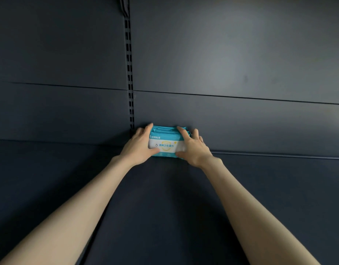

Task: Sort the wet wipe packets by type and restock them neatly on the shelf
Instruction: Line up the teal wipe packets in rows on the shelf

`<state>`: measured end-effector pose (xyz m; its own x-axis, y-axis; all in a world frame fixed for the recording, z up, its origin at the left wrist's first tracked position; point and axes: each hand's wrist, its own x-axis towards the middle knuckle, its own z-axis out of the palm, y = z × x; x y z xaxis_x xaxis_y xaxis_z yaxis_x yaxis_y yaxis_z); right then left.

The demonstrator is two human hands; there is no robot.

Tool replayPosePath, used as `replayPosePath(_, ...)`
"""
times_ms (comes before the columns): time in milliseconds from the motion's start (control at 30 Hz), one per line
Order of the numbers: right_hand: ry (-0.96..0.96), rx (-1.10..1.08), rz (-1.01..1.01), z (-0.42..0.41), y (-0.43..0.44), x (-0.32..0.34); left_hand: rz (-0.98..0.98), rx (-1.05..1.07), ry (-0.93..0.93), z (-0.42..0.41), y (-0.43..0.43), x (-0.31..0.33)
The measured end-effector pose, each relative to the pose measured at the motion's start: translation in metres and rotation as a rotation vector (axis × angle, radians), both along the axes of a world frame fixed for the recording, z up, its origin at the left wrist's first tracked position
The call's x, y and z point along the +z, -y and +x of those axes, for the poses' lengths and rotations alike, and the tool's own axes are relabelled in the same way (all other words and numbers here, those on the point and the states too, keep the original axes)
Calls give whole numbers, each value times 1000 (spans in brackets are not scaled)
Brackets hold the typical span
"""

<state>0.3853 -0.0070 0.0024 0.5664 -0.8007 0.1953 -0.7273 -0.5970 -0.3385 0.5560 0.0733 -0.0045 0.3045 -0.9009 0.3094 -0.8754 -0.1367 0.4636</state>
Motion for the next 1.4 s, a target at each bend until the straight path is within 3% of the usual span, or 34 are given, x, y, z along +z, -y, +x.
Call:
replayPosePath(167, 113, -28, -131, -18, -25, 30, -99, 40, 138, -15, -27, 28)
replayPosePath(367, 320, 7, -276, -70, -108, 55, -321, -56, 136, -64, -111, 52)
replayPosePath(467, 421, 44, -359, -111, -164, 41, -469, -141, 130, -105, -165, 40)
replayPosePath(600, 522, 54, -308, -173, -235, -3, -504, -220, 42, -162, -227, 0)
replayPosePath(833, 444, 11, -97, -272, -294, -122, -243, -264, -153, -258, -289, -114)
replayPosePath(1033, 307, -59, 193, -356, -297, -237, 55, -125, -246, -347, -300, -231)
replayPosePath(1400, 102, -189, 712, -461, -290, -434, 513, 185, -610, -472, -309, -437)
